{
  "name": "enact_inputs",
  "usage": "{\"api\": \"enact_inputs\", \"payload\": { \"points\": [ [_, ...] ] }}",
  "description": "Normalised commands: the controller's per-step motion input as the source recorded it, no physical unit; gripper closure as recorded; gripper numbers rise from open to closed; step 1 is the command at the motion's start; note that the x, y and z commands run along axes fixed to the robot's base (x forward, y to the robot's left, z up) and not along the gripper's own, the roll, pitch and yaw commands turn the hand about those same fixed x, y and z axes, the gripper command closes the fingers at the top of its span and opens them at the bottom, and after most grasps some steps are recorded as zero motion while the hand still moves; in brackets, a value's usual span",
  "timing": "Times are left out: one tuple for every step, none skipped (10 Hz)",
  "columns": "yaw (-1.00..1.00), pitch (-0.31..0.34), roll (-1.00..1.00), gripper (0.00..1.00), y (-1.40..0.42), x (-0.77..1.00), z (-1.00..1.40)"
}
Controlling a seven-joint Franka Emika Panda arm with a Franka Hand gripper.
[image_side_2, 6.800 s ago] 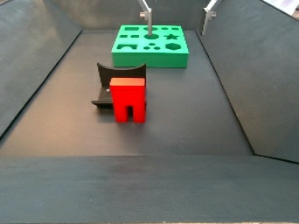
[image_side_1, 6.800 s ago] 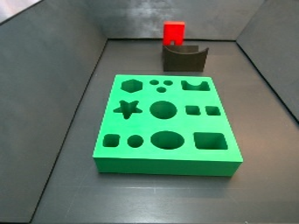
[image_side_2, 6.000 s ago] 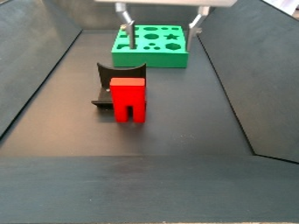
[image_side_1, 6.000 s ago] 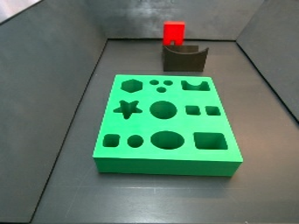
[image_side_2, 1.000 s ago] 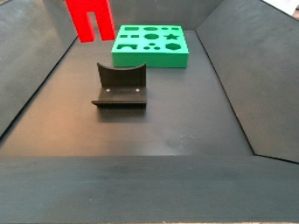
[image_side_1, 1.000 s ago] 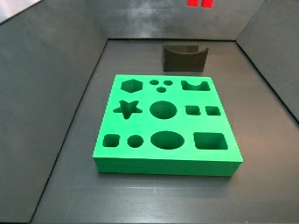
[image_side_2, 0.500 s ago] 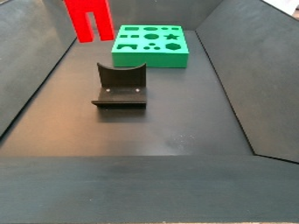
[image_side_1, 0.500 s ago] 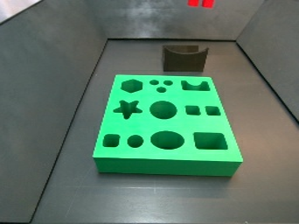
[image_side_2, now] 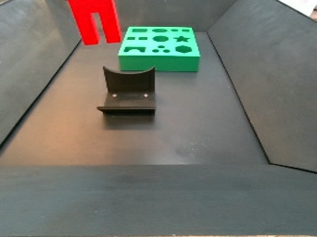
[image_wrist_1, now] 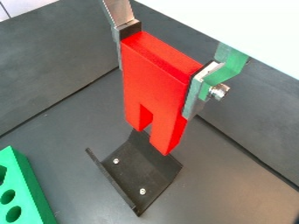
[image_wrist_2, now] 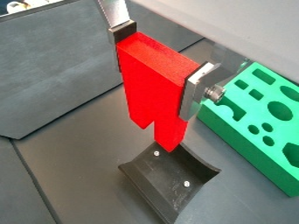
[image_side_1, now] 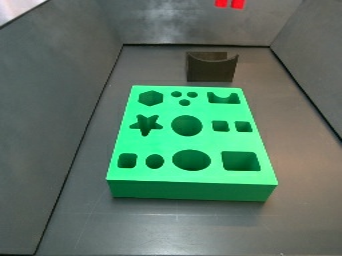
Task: Pick up the double-square object. Move up. Move to above the board. Insert the double-square object.
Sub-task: Move to above the board.
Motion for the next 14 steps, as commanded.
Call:
{"api": "enact_inputs", "payload": {
  "points": [
    [0.02, 0.209, 0.0, 1.0, 0.01, 0.1, 0.02],
    [0.02, 0.209, 0.0, 1.0, 0.01, 0.1, 0.02],
    [0.02, 0.208, 0.0, 1.0, 0.01, 0.1, 0.02],
    [0.02, 0.208, 0.0, 1.0, 0.01, 0.1, 0.02],
    [0.02, 0.208, 0.0, 1.0, 0.01, 0.1, 0.02],
    [0.02, 0.208, 0.0, 1.0, 0.01, 0.1, 0.02],
    [0.02, 0.208, 0.0, 1.0, 0.01, 0.1, 0.02],
    [0.02, 0.208, 0.0, 1.0, 0.01, 0.1, 0.02],
    [0.02, 0.208, 0.0, 1.0, 0.01, 0.1, 0.02],
    [0.02, 0.208, 0.0, 1.0, 0.01, 0.1, 0.02],
    [0.02, 0.208, 0.0, 1.0, 0.01, 0.1, 0.02],
    [0.02, 0.208, 0.0, 1.0, 0.01, 0.1, 0.02],
    [0.02, 0.208, 0.0, 1.0, 0.01, 0.1, 0.02],
    [0.02, 0.208, 0.0, 1.0, 0.01, 0.1, 0.02]
  ]
}}
